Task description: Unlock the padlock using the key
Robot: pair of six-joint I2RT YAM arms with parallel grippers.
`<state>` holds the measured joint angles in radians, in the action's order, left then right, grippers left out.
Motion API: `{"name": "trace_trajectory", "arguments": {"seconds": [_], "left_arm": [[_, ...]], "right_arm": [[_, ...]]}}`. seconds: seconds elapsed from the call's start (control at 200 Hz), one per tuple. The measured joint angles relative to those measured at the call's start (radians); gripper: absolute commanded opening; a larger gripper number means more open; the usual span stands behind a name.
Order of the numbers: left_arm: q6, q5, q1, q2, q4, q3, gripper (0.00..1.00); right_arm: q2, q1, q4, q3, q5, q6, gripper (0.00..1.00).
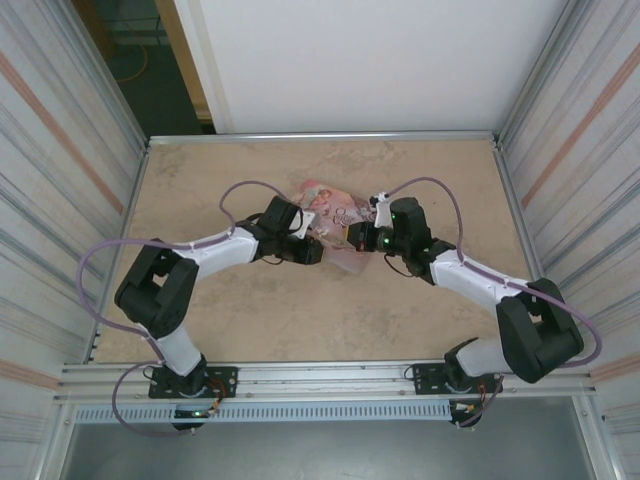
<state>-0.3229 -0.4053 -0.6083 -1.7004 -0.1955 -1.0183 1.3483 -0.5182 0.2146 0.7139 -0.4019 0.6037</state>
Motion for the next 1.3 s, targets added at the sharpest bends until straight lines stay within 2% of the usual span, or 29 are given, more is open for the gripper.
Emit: {"name": "trace_trajectory", "arguments": {"seconds": [0.276, 0.721, 0.957, 1.303], "left_arm": [[-0.079, -0.065, -0.003, 0.013, -0.127, -0.079, 0.20], [-0.172, -0.134, -0.003, 0.021, -0.207, -0.132, 0.18], [-0.201, -0.164, -0.003, 0.021, -0.224, -0.147, 0.18], [-0.224, -0.180, -0.003, 0.021, -0.226, -0.148, 0.18]], "right_arm": [[-0.118, -0.100, -0.061, -0.053, 0.106, -0.105, 0.00], [-0.282, -0.300, -0.089, -0.222, 0.377, -0.198, 0.00], [-0.273, -0.377, -0.044, -0.273, 0.484, -0.228, 0.00], [-0.146, -0.418, 0.104, -0.292, 0.572, -0.274, 0.00]]}}
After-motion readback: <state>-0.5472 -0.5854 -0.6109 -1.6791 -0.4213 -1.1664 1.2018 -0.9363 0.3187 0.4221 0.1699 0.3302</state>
